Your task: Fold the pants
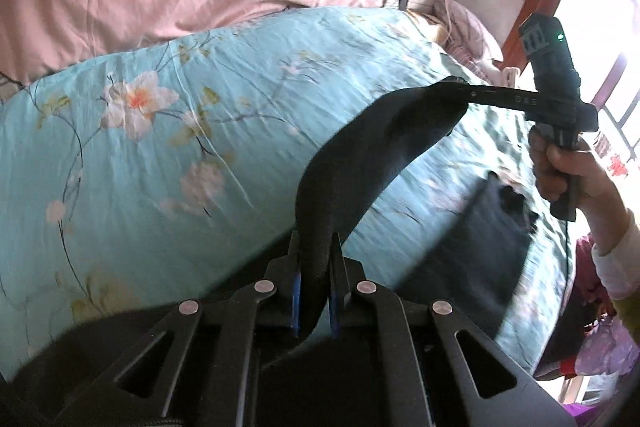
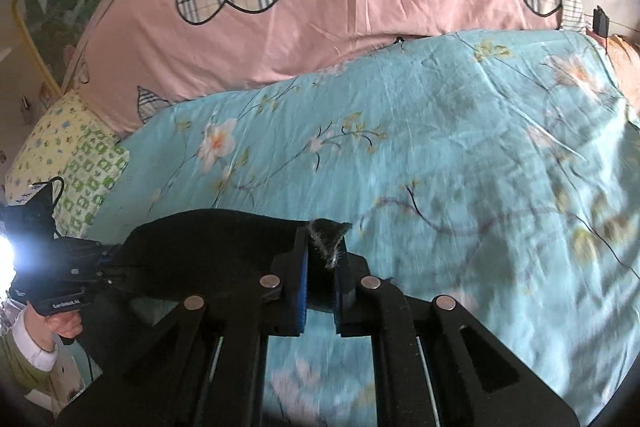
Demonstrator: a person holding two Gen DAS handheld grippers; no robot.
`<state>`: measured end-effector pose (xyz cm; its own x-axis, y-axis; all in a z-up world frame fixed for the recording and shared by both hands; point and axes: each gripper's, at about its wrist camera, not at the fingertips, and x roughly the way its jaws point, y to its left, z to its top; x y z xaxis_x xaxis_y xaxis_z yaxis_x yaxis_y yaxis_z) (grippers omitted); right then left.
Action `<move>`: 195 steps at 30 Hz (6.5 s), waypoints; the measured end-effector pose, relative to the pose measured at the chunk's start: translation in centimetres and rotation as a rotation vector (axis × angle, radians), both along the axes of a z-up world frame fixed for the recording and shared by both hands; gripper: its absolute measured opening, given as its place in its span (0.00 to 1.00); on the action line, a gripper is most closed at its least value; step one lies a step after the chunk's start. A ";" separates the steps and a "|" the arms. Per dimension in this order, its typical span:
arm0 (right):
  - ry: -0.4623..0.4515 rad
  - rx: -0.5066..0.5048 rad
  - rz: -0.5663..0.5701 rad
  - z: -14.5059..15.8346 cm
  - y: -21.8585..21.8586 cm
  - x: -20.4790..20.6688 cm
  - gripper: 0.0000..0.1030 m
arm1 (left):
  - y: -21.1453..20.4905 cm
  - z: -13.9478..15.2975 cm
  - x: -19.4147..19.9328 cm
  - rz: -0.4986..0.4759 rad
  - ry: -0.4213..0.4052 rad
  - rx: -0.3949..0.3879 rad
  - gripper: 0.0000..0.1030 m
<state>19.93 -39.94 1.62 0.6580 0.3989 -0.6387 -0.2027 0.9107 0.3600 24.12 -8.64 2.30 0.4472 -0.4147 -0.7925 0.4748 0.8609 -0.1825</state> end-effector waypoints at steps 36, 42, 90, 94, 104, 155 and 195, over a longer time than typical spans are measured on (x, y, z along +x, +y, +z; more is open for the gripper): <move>0.016 -0.038 -0.011 -5.6 -3.8 -15.8 0.17 | -5.5 -5.4 -14.9 -0.060 -0.066 0.089 0.35; 0.020 -0.088 -0.073 -5.0 -3.9 -18.0 0.46 | -4.9 -4.6 -16.6 -0.041 -0.077 0.052 0.48; -0.019 0.126 0.352 -2.4 24.4 -13.2 0.52 | 27.9 0.6 -20.0 0.618 -0.105 -0.125 0.59; -0.006 0.122 0.388 -2.7 25.9 -12.7 0.52 | 29.3 0.9 -19.3 0.620 -0.094 -0.131 0.61; 0.033 0.108 0.452 -3.3 28.2 -11.1 0.52 | 35.2 0.5 -13.6 0.604 0.022 -0.104 0.69; 0.009 -0.026 0.749 -5.3 34.2 -16.9 0.06 | 35.0 -1.3 -25.6 0.506 -0.149 -0.172 0.04; -0.010 0.117 0.614 -3.0 32.3 -15.5 0.35 | 33.3 -2.3 -31.6 1.055 -0.056 -0.289 0.46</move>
<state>4.48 -7.61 -1.40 0.2922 0.7731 -0.5630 -0.6803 0.5818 0.4458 -7.46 24.62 0.00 0.7189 0.0310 -0.6944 -0.4621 0.7676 -0.4441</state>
